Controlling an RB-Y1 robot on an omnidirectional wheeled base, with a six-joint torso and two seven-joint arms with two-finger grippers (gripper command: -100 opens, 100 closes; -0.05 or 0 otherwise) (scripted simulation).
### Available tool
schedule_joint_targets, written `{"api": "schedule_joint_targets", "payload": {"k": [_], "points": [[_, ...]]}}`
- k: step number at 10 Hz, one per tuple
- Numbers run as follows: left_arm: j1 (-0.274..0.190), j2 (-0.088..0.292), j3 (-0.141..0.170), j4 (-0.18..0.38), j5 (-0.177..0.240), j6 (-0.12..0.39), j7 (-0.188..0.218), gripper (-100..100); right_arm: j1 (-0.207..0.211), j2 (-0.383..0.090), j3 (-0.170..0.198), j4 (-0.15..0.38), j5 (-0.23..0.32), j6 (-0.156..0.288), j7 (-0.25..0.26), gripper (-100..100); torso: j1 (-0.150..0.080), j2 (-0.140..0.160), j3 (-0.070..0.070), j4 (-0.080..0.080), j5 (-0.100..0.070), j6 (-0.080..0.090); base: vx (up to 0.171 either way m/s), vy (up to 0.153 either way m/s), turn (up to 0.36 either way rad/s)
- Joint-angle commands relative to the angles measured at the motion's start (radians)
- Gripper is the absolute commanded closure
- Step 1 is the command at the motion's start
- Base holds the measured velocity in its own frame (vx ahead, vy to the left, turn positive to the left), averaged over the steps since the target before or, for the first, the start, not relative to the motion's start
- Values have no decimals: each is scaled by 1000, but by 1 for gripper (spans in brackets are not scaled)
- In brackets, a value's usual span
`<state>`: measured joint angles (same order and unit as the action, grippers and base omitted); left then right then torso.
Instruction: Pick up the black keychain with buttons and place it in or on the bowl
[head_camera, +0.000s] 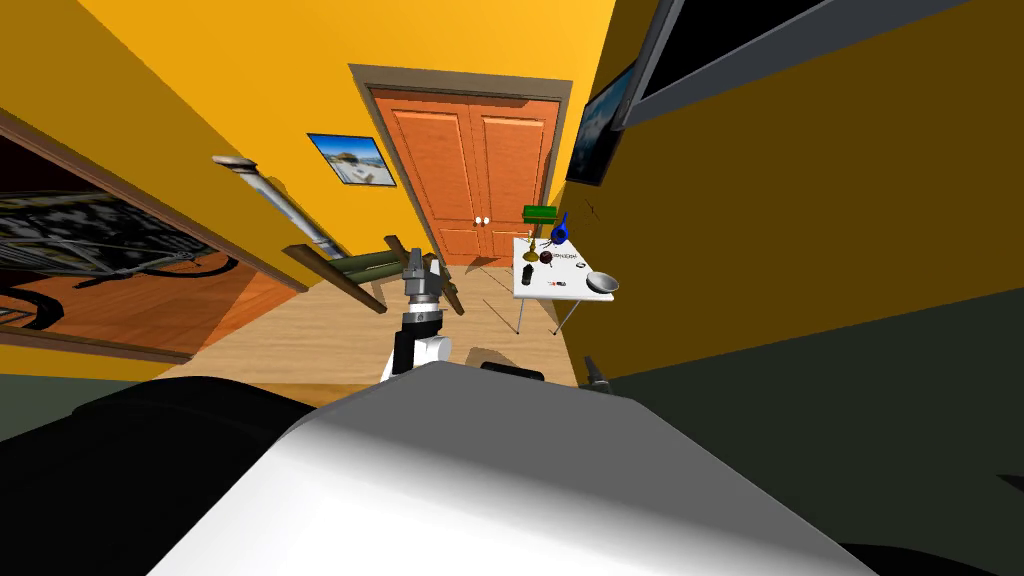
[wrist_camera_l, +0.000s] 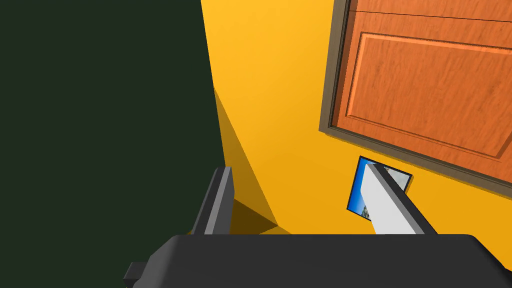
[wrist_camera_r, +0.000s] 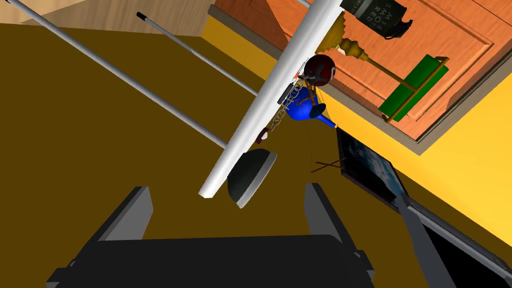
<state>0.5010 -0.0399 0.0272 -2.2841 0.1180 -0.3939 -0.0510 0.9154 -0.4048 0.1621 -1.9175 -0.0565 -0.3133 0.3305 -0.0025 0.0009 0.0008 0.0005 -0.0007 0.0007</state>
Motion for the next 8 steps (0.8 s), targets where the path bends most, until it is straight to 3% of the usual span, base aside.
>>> {"api": "schedule_joint_targets", "payload": {"k": [1,3,4,5,6,7,8], "points": [[0,0,0,0,0,0,0,0,30,-46,12,50,6,-10,50,-100,0,0,0,0,0,0,-38,21,204],[0,0,0,0,0,0,0,0,30,-46,12,67,6,-10,59,-100,0,-1,0,0,0,0,-25,11,101],[0,0,0,0,0,0,0,0,58,-87,24,102,13,-6,105,-100,0,-2,-1,0,0,0,-23,19,309],[0,0,0,0,0,0,0,0,58,-87,24,114,13,-6,105,-100,0,-2,-1,0,0,-1,-24,18,160],[0,0,0,0,0,0,0,0,85,-130,36,160,20,-3,148,-100,0,-2,-1,0,0,0,-21,45,281],[0,0,0,0,0,0,0,0,85,-130,36,162,20,-3,153,-100,1,-2,-1,0,0,-1,-14,32,125],[0,0,0,0,0,0,0,0,109,-174,49,211,29,0,186,-100,1,-2,-1,0,0,0,-4,49,308]]}}
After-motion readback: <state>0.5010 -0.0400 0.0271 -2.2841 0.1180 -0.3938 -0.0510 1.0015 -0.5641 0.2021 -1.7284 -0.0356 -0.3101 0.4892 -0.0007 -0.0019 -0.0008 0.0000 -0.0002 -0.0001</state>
